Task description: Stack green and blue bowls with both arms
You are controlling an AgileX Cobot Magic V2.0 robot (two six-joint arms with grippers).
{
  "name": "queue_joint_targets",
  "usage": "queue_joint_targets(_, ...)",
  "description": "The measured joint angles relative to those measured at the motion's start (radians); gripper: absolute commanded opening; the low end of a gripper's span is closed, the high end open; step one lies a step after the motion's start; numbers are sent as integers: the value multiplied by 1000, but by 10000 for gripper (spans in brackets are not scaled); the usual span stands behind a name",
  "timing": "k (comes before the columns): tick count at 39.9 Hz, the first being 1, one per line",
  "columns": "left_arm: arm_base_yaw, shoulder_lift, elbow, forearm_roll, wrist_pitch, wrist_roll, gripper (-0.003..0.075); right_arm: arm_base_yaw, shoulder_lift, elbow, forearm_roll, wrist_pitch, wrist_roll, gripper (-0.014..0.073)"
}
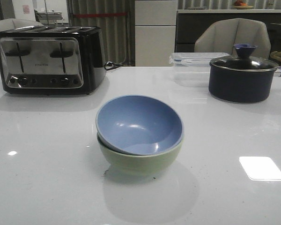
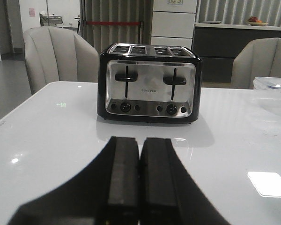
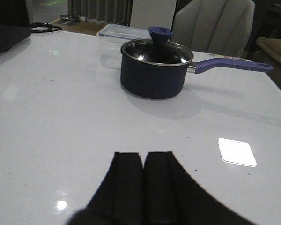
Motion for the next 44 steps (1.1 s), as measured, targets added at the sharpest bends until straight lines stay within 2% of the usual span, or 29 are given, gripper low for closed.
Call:
queue_joint_targets(6, 0, 0, 0, 0, 0, 0, 93, -4, -48, 65, 0, -43, 0, 57)
queue_joint_targets(21, 0, 0, 0, 0, 0, 0, 93, -11, -50, 67, 1, -107, 2, 57)
queue_joint_targets(32, 0, 0, 0, 0, 0, 0, 93, -11, -50, 67, -64, -198, 158, 57)
queue_joint_targets(44, 0, 0, 0, 0, 0, 0, 93, -11, -50, 67, -73, -202, 183, 57)
